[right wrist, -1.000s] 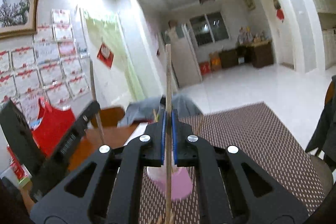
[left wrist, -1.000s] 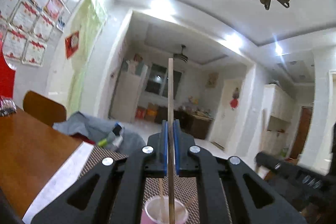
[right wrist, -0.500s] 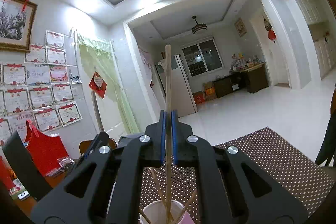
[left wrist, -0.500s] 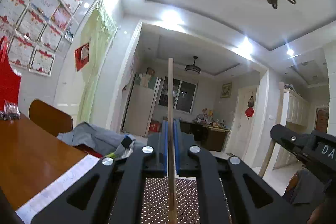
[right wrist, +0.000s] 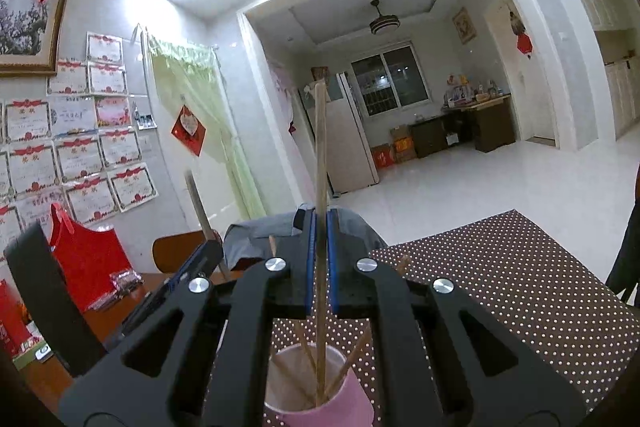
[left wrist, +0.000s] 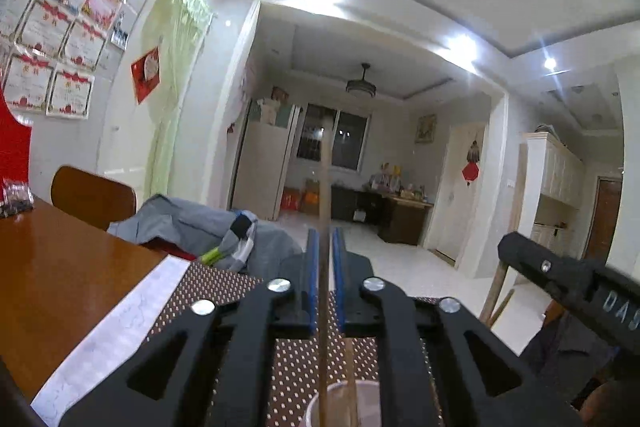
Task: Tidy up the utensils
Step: 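Carry the left gripper's chopstick into the pink cup and open while the right gripper drops its own, then lower the left gripper onto a third chopstick and close while the right gripper grasps another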
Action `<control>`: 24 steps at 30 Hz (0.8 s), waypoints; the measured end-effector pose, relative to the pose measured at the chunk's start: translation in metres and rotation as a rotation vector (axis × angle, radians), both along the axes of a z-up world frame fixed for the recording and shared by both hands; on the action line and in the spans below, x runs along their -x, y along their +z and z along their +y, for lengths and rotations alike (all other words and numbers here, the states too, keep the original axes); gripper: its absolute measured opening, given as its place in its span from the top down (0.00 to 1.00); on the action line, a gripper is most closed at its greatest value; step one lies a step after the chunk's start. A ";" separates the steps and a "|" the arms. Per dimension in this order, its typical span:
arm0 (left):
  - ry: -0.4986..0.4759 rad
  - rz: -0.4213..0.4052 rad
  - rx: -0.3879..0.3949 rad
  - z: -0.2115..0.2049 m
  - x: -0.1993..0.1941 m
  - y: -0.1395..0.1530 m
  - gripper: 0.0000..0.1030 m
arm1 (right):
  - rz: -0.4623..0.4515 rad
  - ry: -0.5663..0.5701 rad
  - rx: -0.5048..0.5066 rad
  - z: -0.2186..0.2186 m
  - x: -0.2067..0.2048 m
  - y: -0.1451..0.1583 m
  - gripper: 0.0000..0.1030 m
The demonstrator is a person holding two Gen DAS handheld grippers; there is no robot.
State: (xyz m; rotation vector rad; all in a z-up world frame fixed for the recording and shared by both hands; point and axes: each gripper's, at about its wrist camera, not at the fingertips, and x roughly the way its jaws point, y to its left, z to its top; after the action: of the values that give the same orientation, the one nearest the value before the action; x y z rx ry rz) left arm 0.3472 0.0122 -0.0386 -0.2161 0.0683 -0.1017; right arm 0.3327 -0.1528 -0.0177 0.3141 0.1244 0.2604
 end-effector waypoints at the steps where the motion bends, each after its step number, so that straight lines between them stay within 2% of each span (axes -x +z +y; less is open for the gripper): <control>1: -0.006 0.011 0.005 0.002 0.002 0.001 0.76 | 0.008 0.005 0.003 0.000 0.001 -0.001 0.94; 6: 0.004 0.027 -0.032 0.003 0.013 0.005 0.72 | 0.032 0.008 0.018 0.000 0.006 -0.003 0.94; 10: -0.003 0.067 -0.051 0.005 0.023 0.007 0.60 | 0.055 0.015 0.033 0.004 0.010 -0.005 0.94; 16: 0.011 0.106 -0.091 0.005 0.039 0.009 0.49 | 0.095 0.016 0.061 0.011 0.016 -0.011 0.93; 20: 0.019 0.110 -0.104 0.008 0.052 0.013 0.48 | 0.106 0.000 0.077 0.012 0.024 -0.013 0.90; 23: 0.031 0.107 -0.112 0.011 0.061 0.017 0.48 | 0.106 -0.012 0.081 0.012 0.032 -0.011 0.67; 24: 0.038 0.104 -0.114 0.012 0.065 0.018 0.48 | 0.101 -0.019 0.082 0.010 0.036 -0.010 0.56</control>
State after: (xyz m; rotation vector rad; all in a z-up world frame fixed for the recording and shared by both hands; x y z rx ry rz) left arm 0.2817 0.0238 -0.0206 -0.1089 0.1734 -0.0487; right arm 0.2970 -0.1425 -0.0272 0.2469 0.2306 0.2201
